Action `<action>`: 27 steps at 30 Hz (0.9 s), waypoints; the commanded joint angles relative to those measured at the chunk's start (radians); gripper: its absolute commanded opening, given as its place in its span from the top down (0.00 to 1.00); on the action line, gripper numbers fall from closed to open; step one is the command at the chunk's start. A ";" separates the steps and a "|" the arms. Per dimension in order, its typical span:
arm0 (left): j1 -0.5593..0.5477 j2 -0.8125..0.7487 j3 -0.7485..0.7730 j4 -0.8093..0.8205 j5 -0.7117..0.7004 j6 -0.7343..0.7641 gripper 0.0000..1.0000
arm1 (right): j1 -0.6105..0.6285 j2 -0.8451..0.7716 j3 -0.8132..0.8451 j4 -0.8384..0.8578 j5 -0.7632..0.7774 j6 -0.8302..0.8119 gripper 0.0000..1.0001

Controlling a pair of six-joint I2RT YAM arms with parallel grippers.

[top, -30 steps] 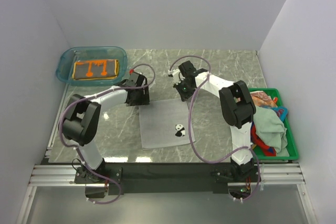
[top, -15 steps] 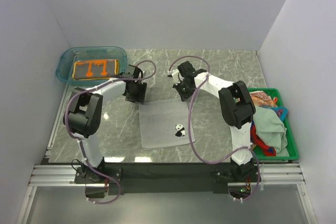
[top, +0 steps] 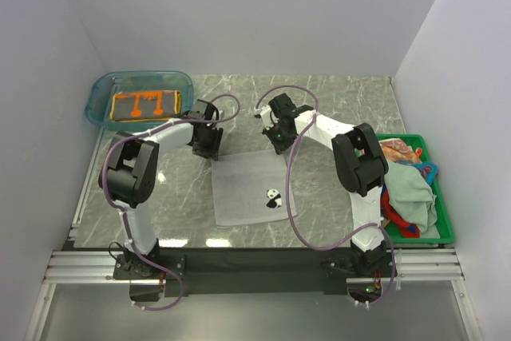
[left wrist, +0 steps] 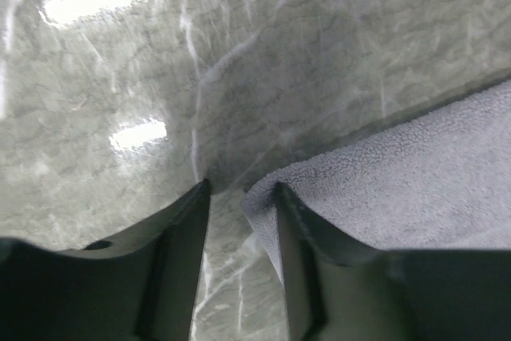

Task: Fold and stack the towels
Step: Fold the towel

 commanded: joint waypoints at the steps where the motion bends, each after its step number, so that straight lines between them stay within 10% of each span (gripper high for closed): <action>1: -0.014 0.058 0.001 -0.030 -0.039 0.010 0.57 | 0.008 0.071 -0.038 -0.027 0.043 -0.013 1.00; 15: -0.083 0.137 -0.019 -0.079 -0.092 -0.018 0.60 | 0.008 0.073 -0.038 -0.022 0.054 -0.010 1.00; 21: -0.084 0.169 -0.013 -0.099 -0.089 -0.023 0.98 | 0.009 0.073 -0.038 -0.019 0.057 -0.007 1.00; 27: -0.084 0.163 -0.005 -0.101 -0.111 -0.020 0.99 | 0.008 0.070 -0.041 -0.014 0.060 -0.007 1.00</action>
